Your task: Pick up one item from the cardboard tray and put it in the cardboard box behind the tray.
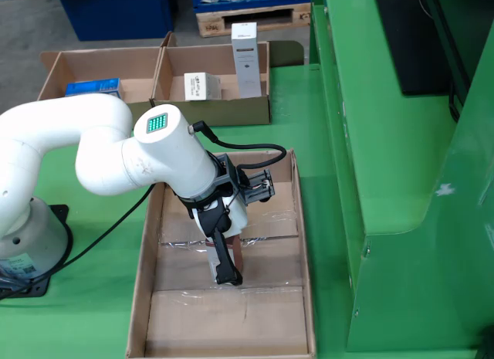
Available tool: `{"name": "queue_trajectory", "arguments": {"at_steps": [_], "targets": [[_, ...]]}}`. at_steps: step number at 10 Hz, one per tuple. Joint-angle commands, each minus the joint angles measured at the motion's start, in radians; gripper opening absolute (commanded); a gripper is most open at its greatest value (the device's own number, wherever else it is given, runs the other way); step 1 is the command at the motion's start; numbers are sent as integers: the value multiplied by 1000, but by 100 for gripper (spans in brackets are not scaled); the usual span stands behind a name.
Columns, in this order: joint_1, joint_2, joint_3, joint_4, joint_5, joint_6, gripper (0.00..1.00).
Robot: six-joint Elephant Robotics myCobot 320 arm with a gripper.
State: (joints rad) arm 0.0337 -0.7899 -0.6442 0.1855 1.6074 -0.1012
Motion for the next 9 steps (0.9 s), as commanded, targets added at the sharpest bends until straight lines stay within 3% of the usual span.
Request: {"name": "queue_trajectory", "arguments": {"at_steps": [1, 7, 9], "targets": [[0, 30, 23, 12, -3, 4, 60], [0, 30, 23, 12, -3, 4, 0], [0, 30, 23, 12, -3, 4, 0]]}}
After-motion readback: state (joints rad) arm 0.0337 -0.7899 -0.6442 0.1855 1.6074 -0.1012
